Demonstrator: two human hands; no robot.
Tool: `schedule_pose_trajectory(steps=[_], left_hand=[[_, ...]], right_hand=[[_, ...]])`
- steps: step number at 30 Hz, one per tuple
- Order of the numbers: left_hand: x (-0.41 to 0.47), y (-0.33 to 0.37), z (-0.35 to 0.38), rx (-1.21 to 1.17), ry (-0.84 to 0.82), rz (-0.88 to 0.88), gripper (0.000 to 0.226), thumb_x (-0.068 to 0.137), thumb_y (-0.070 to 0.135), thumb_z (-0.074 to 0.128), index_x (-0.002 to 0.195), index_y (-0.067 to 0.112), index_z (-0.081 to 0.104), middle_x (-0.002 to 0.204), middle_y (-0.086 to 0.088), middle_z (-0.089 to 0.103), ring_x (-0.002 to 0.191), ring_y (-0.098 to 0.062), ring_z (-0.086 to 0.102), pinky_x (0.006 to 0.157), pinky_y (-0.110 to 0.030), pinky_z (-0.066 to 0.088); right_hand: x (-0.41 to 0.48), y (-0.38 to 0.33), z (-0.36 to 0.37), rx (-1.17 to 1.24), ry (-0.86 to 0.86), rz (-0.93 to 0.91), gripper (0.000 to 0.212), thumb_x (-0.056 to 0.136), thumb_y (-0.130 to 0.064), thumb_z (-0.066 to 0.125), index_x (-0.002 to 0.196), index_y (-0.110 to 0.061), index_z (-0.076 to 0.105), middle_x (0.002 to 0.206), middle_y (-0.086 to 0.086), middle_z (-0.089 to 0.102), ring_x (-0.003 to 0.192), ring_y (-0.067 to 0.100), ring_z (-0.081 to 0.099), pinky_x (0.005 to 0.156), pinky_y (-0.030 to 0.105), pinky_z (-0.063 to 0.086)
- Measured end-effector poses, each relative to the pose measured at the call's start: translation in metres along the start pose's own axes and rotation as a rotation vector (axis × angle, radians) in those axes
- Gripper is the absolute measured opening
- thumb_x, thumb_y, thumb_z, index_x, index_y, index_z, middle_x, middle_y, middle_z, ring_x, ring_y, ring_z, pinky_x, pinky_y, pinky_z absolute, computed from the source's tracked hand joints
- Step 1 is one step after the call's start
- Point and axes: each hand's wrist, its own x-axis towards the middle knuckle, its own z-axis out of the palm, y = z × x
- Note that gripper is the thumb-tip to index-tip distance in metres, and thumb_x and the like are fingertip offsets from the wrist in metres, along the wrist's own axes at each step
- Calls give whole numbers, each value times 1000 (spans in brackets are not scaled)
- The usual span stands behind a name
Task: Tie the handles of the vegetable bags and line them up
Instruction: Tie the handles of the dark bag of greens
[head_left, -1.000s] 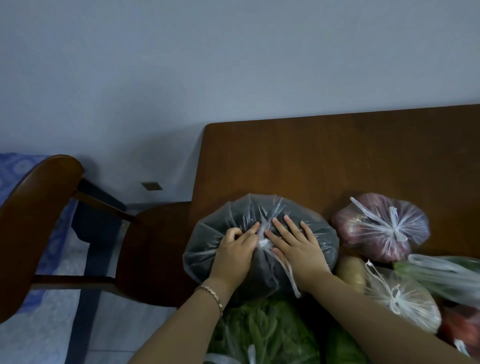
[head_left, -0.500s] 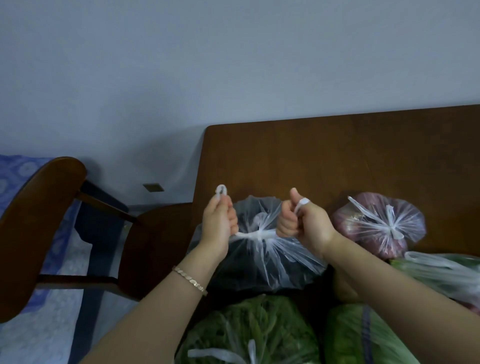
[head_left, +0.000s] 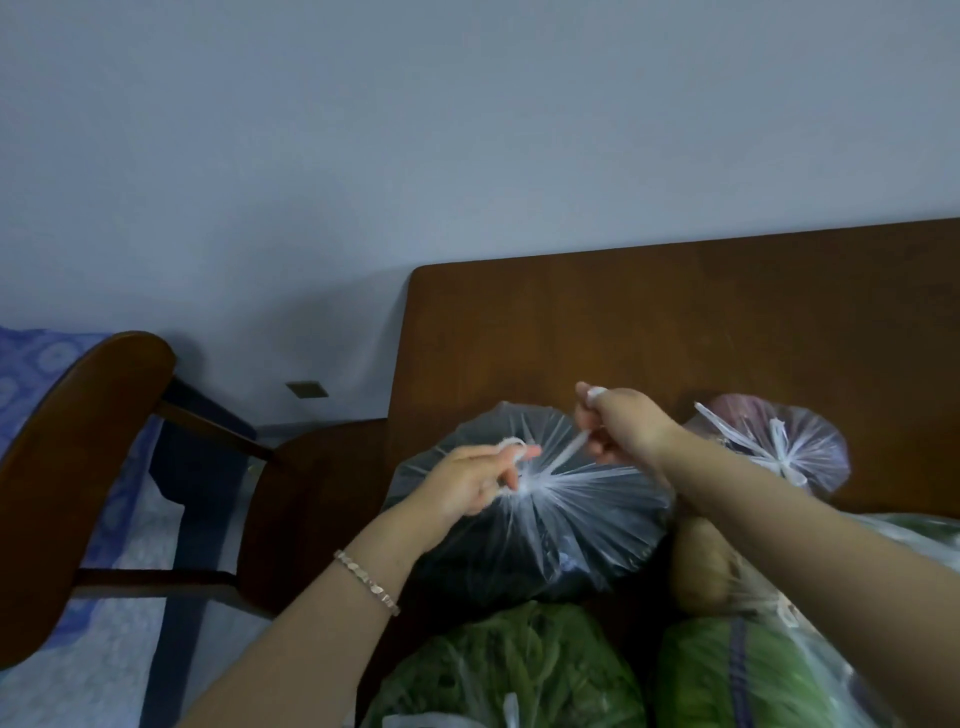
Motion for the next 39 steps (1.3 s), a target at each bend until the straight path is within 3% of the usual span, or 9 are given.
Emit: schedule_pose_trajectory(steps=[3, 7, 11, 15, 20, 24, 28, 32, 39], left_hand=[[-1, 4, 10, 133, -126, 1, 32, 96, 28, 40, 77, 14, 62, 38, 2, 41, 31, -1, 19, 39, -15, 15], [10, -5, 8, -61, 102, -3, 37, 97, 27, 41, 68, 16, 62, 56, 2, 40, 33, -3, 20, 34, -15, 14], [6, -10, 16, -353, 207, -15, 40, 100, 21, 32, 67, 11, 52, 61, 1, 45, 28, -1, 20, 33, -15, 14], [2, -6, 20, -429, 236, -24, 42, 100, 23, 29, 65, 11, 49, 60, 0, 43, 25, -1, 23, 30, -13, 18], [-12, 7, 26, -475, 376, 29, 34, 100, 19, 34, 73, 13, 55, 72, -1, 53, 46, -6, 40, 57, -18, 41], [-21, 20, 23, 35, 640, 160, 27, 97, 23, 41, 73, 14, 52, 90, 9, 41, 87, -11, 48, 75, -19, 36], [-28, 26, 25, 269, 471, 220, 31, 98, 26, 35, 74, 14, 51, 66, 5, 42, 64, -8, 43, 58, -17, 37], [-13, 32, 24, 151, 360, 178, 33, 98, 26, 36, 71, 16, 52, 60, -1, 44, 59, -11, 47, 62, -21, 44], [3, 18, 23, 176, 347, 165, 19, 97, 24, 41, 105, 14, 55, 73, 1, 56, 72, -13, 56, 76, -29, 49]], right_hand=[[-3, -13, 17, 195, -83, 48, 36, 99, -23, 30, 66, -17, 44, 57, 2, 45, 51, 15, 47, 46, 21, 45], [-7, -2, 26, 602, -103, -1, 20, 96, -3, 34, 91, -4, 53, 74, 12, 57, 61, 16, 65, 60, 21, 58], [-18, 42, 39, 46, -12, -185, 33, 89, -3, 53, 122, -1, 53, 97, 11, 64, 88, 22, 63, 88, 32, 51], [-20, 64, 55, -298, -6, -375, 20, 90, -15, 55, 104, -10, 68, 107, 4, 55, 92, 12, 52, 87, 13, 41], [-13, 65, 61, -221, 53, -394, 28, 92, -13, 49, 70, -27, 57, 68, -9, 53, 60, -1, 48, 58, 7, 39], [-8, 60, 65, -136, 75, -234, 37, 94, -14, 46, 57, -19, 51, 56, -5, 49, 35, -1, 43, 40, 9, 32], [-8, 49, 71, -347, 11, -294, 40, 92, -16, 48, 53, -26, 50, 52, -8, 47, 46, 6, 40, 49, 19, 33], [-13, 60, 65, -476, -79, -439, 27, 89, -10, 49, 65, 1, 57, 60, -5, 46, 58, 10, 44, 62, 25, 40], [-12, 66, 67, -68, -83, -160, 25, 90, -20, 55, 68, -9, 59, 56, 0, 47, 45, 8, 39, 47, 19, 33]])
